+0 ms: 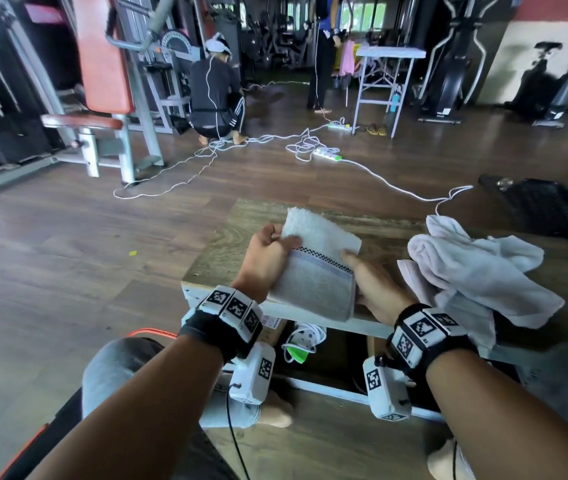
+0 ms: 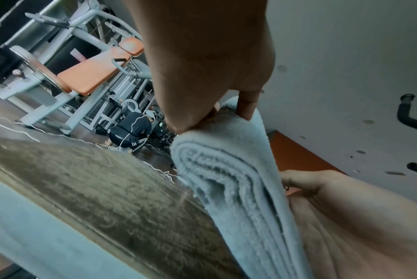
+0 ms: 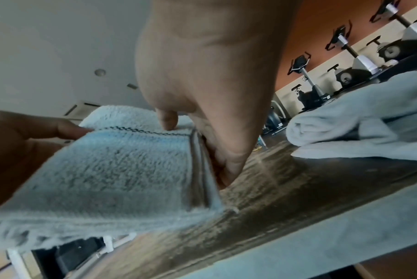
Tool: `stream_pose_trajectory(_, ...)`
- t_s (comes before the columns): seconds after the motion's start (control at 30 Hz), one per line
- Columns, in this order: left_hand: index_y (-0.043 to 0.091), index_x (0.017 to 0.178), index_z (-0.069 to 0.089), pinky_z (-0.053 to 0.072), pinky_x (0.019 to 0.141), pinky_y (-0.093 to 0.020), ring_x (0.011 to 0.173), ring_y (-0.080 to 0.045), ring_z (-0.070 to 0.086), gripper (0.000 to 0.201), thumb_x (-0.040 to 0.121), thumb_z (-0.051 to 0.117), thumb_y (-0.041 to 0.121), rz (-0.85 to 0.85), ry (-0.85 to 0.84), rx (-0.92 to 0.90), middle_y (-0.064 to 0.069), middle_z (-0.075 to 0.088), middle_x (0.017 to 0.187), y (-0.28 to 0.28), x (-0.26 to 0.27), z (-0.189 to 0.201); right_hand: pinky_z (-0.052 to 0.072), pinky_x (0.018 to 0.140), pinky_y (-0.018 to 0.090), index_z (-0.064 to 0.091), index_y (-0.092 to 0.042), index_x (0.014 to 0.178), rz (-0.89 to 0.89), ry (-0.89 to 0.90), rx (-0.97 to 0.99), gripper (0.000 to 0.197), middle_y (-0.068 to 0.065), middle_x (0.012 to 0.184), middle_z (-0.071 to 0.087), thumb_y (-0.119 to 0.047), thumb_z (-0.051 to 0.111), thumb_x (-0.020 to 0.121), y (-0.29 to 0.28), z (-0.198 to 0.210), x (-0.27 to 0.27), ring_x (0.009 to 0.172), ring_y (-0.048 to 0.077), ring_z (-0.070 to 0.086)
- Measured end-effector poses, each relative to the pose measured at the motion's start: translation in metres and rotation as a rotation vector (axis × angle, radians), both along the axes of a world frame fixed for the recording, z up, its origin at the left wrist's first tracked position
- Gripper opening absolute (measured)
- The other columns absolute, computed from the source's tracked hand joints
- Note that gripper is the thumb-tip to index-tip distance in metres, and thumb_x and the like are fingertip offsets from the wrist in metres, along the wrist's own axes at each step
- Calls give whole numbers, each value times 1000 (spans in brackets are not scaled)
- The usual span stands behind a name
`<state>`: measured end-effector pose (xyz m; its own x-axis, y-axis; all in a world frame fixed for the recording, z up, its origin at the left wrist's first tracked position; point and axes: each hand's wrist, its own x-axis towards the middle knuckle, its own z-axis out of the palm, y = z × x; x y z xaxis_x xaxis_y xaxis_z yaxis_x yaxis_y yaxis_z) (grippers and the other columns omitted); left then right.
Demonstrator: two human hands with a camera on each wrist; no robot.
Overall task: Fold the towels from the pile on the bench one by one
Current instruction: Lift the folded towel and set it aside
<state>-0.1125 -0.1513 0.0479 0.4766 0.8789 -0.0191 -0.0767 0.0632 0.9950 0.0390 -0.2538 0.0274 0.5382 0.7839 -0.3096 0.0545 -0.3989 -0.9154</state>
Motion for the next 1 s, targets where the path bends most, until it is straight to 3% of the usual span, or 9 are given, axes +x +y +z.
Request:
stream_pose_trajectory(0.1,14,86,53,50,52,-28,59,-19,63,16,86,69,11,74,3,34,-5,66,74,3,-18,11,29,115,42,47,-20,145,18,-23,63,50,0,154,42,-45,49,102,1,22,-16,142,22,38)
stream_pose_trajectory(0.17,15,89,51,51,54,-28,63,-17,63,18,88,69,19,160,64,103,-5,66,79,7,-33,13,27,116,42,34,-17,152,22,-54,96,59,1,159,34,-44,49,102,6,34,-29,145,23,34)
stream_pose_trajectory(0.3,18,100,52,56,79,-38,87,-21,68,30,87,65,43,306,240,258,-4,69,95,9,-67,15,18,123,46,12,-20,159,95,-175,143,71,1,167,11,-53,40,103,14,54,-57,152,23,17)
stream_pose_trajectory(0.47,12,116,49,50,89,-38,97,-25,63,40,95,55,45,489,412,341,-8,66,104,-5,-108,18,35,106,36,36,-8,145,206,-347,200,49,15,150,42,-39,33,108,25,64,-97,135,30,42)
stream_pose_trajectory(0.63,9,119,50,41,81,-27,97,-24,59,42,96,52,44,661,552,358,-13,65,111,-19,-158,18,33,107,34,36,-1,143,323,-308,213,51,18,150,43,-38,33,108,35,53,-140,138,32,39)
stream_pose_trajectory(0.7,9,119,50,42,82,-28,101,-28,61,43,96,53,45,715,592,346,-15,65,114,-23,-180,18,38,99,35,41,-2,138,377,-297,209,48,19,139,50,-38,35,107,42,50,-158,131,34,46)
stream_pose_trajectory(0.8,8,119,49,40,79,-26,103,-30,61,43,95,54,44,777,647,313,-16,64,115,-30,-211,16,41,72,32,47,-7,121,447,-228,208,36,11,110,58,-38,40,104,56,37,-184,103,30,59)
stream_pose_trajectory(0.93,16,115,40,49,80,-36,93,-33,63,37,93,57,40,841,689,242,-17,67,104,-36,-249,9,41,69,30,41,-12,118,528,-158,220,27,2,94,53,-30,47,100,69,21,-218,81,22,54)
stream_pose_trajectory(1.0,20,114,39,45,72,-33,80,-29,60,33,92,57,37,859,742,201,-13,65,93,-39,-266,5,40,60,29,34,-15,120,592,-132,230,25,-1,86,50,-24,46,99,72,16,-233,68,16,50)
